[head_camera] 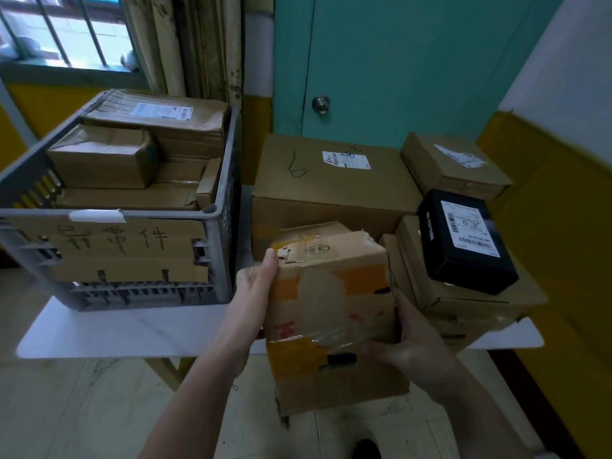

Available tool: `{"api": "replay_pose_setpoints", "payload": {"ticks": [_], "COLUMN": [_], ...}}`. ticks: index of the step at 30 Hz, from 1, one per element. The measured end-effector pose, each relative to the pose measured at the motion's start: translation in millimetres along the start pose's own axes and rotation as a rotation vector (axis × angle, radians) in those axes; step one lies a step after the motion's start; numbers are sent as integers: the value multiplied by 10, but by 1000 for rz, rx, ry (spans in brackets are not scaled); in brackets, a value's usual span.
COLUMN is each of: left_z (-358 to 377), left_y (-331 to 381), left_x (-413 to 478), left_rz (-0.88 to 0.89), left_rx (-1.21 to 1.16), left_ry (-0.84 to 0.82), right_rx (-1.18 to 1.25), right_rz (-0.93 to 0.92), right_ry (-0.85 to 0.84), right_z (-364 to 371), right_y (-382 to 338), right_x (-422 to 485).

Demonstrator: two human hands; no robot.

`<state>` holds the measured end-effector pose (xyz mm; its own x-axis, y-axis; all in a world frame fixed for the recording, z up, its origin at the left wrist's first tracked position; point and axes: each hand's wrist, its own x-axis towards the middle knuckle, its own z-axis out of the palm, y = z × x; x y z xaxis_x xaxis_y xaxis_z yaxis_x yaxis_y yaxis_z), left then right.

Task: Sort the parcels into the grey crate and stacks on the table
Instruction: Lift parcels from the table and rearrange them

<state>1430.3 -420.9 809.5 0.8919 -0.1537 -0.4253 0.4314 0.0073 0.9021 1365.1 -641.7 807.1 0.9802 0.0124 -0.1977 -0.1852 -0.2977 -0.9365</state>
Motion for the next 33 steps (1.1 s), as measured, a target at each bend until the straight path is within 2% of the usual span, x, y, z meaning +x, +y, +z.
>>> {"api": "replay_pose_setpoints", "payload": {"ticks": [2, 5, 8, 11, 17, 21, 26, 33], "left_z": [21, 54, 85, 58, -49, -45, 10, 13], "left_y": [30, 7, -1, -1, 71, 138, 131, 129], "left_x": [7, 6, -27, -17, 145, 299, 409, 456], "left_rz": [-3, 25, 48, 34, -111, -143, -146, -131], "left_rx": [30, 54, 36, 41, 104, 270, 358, 345], "left_ry": [-5, -39, -63, -80, -112, -103, -45, -54], "right_rx": [32, 156, 133, 138, -57, -146, -198, -233], "right_rz": [-24, -51, -63, -157, -154, -123, -98, -93], "right_ry": [5, 99, 174, 198, 66, -43, -51, -10], "right_z": [-12, -29, -8, -15, -154, -240, -269, -271], "right_y": [-22, -102, -190, -170, -156, -210, -265, -276], "right_x": [3, 35, 58, 45, 57, 105, 142, 163]}}
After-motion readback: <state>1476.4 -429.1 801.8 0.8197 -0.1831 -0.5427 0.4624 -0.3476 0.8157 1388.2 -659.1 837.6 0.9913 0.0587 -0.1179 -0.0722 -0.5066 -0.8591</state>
